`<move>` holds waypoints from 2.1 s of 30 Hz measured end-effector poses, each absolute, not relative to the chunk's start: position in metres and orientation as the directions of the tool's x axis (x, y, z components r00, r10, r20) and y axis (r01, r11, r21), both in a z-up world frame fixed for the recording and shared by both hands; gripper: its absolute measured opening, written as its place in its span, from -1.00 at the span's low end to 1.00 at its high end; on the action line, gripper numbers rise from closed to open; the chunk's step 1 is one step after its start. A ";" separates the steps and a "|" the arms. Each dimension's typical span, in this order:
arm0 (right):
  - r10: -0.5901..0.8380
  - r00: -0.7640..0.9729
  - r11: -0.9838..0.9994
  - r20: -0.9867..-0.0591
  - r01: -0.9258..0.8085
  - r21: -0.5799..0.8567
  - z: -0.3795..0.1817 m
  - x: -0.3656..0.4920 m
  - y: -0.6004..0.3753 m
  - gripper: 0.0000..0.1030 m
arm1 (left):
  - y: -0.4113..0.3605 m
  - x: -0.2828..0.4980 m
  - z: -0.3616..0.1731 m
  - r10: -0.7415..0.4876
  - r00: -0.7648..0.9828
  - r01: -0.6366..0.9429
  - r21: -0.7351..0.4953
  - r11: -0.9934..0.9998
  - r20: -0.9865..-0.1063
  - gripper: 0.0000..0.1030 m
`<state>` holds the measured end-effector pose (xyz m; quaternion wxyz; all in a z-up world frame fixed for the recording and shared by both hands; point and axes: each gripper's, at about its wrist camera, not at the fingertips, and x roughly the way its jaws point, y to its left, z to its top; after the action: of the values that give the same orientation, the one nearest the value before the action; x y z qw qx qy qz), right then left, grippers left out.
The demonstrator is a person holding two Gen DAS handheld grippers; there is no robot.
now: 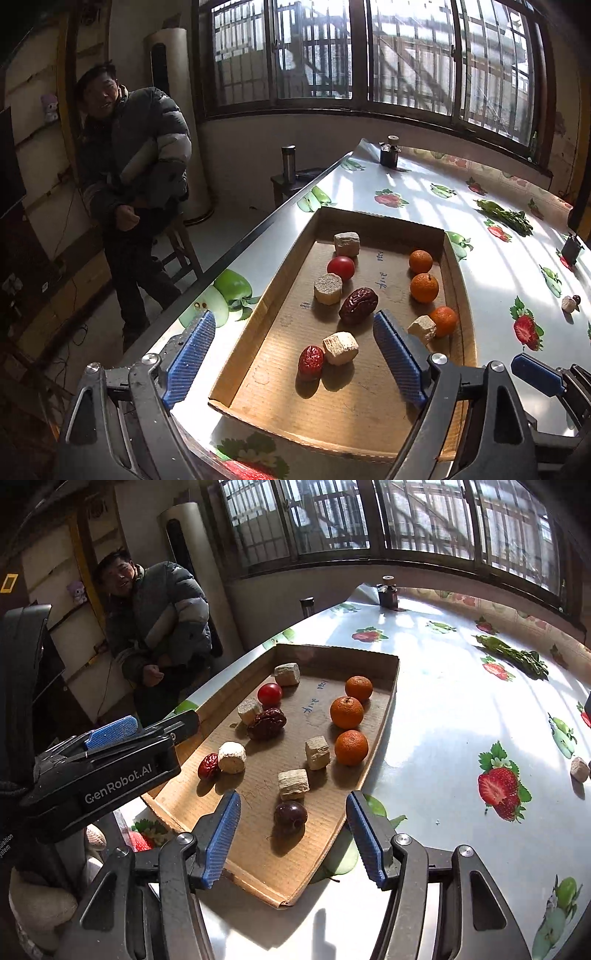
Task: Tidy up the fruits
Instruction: 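Carry the red date and plum into the box with both grippers, release, then move both open grippers back toward the last cake piece and date, then grasp the tan cake block with the left gripper while the right gripper grasps a red date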
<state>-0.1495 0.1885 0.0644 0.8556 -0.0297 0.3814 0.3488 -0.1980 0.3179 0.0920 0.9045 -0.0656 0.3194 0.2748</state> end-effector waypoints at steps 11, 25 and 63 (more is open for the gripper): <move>0.551 0.533 0.809 -0.642 -0.530 0.254 0.076 -0.150 0.146 0.35 | 0.291 -0.205 0.105 0.451 0.667 -0.500 0.092 0.861 -0.593 0.70; 0.548 0.544 0.817 -0.635 -0.512 0.267 0.074 -0.151 0.129 0.43 | 0.269 -0.200 0.107 0.418 0.676 -0.459 0.097 0.883 -0.608 0.70; 0.212 0.613 0.973 -0.761 -0.061 0.222 0.016 0.083 -0.120 -0.47 | -0.007 0.047 0.027 -0.190 0.592 0.264 -0.034 0.964 -0.783 0.62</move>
<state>0.0828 -0.1199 0.0156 0.8937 0.0872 0.4334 0.0765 0.0470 -0.0072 0.0274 0.8913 0.0426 0.4331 -0.1274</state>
